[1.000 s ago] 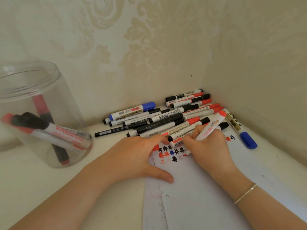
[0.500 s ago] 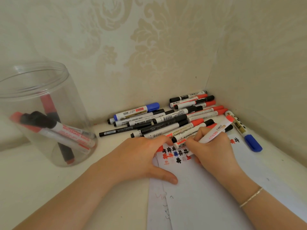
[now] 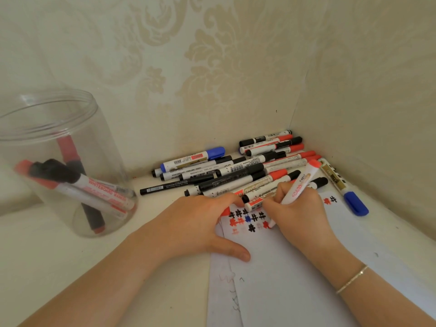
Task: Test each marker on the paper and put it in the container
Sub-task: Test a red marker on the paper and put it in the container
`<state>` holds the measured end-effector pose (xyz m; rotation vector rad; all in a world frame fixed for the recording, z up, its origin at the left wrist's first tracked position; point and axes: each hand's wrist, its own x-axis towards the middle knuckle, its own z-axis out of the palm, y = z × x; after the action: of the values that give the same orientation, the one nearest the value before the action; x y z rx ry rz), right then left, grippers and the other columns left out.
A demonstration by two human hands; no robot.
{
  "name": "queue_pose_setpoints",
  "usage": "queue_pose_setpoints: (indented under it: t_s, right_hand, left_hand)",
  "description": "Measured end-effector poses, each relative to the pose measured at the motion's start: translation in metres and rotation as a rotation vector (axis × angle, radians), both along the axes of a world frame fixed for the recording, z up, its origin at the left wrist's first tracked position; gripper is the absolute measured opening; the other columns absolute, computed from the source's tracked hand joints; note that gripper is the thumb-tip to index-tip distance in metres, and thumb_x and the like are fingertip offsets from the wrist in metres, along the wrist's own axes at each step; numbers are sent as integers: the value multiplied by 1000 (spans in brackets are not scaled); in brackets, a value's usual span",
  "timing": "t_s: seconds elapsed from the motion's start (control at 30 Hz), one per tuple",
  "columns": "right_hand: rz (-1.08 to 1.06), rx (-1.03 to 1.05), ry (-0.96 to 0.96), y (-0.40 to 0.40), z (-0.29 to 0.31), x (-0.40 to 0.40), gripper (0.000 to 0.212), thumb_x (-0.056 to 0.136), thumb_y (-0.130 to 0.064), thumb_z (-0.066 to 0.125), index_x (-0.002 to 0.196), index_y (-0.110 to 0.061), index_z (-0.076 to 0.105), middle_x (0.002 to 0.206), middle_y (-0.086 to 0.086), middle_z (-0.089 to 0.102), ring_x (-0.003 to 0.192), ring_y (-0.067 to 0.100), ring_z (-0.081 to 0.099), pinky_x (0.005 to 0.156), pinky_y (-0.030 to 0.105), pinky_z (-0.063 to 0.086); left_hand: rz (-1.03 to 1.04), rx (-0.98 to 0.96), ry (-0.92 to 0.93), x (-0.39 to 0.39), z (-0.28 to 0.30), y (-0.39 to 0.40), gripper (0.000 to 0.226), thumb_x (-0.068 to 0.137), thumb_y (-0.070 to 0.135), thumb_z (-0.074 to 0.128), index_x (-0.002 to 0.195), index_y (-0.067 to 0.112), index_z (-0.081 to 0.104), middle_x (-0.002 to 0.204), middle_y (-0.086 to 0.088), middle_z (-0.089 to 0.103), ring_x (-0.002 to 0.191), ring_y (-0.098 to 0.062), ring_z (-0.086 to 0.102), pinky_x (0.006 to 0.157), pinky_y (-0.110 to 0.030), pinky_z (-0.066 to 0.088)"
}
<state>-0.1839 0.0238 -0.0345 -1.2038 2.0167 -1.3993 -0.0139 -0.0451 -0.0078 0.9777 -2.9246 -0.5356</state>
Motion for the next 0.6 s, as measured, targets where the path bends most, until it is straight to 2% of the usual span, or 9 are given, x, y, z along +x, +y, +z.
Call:
queue_pose_setpoints:
  t_s: [0.07,0.1,0.17,0.27,0.37,0.4,0.5,0.6]
  right_hand:
    - [-4,-43,-92,1,1,-3,25,78,1,64,64,10,45,49,7,46,47,12,39,47,20,38]
    - [-4,-88,-141,2,3,-4,25,79,-2,66,64,7,47,47,3,49,45,11,39,45,18,38]
    - [15,-194,-228,4,7,-6,29,80,-12,72,65,2,51,47,3,52,40,10,40,40,17,35]
    - [139,-282,-406,6,15,-4,30,70,-28,77,69,-2,60,56,12,58,43,15,49,44,23,42]
    - [289,-370,-783,5,17,-3,26,72,-24,67,78,2,67,69,16,65,55,23,62,54,31,52]
    - [314,-371,-836,5,18,-2,25,76,-20,61,78,4,66,68,17,65,55,25,62,53,32,53]
    - [330,-335,-767,5,18,0,18,76,-15,57,71,2,61,66,19,62,45,24,56,45,31,49]
    - [319,-307,-678,5,19,2,15,72,-15,61,63,-3,59,68,21,62,41,23,52,41,30,46]
  left_hand:
    - [20,30,13,1,-1,0,82,59,77,65,127,48,28,94,29,42,88,6,48,72,-14,35]
    - [26,48,33,2,-1,1,77,62,76,64,123,46,28,90,29,43,82,11,48,69,-13,35]
    - [28,77,111,2,-3,2,52,77,68,55,114,41,30,74,24,43,66,12,46,59,-12,31]
    - [48,128,230,1,-2,4,8,98,42,38,105,38,37,69,12,46,65,0,46,59,-19,36]
    - [44,134,233,0,-1,5,10,102,35,33,102,35,44,79,12,52,74,-5,50,67,-20,40]
    - [39,132,226,-1,-1,5,12,102,35,34,103,33,45,82,11,54,76,-7,52,69,-21,41]
    - [13,127,222,-2,-5,2,17,101,36,37,103,25,49,86,8,57,77,-10,54,67,-25,43]
    - [-6,119,230,-2,-6,1,14,100,36,39,101,26,49,81,11,53,71,-7,50,62,-19,39]
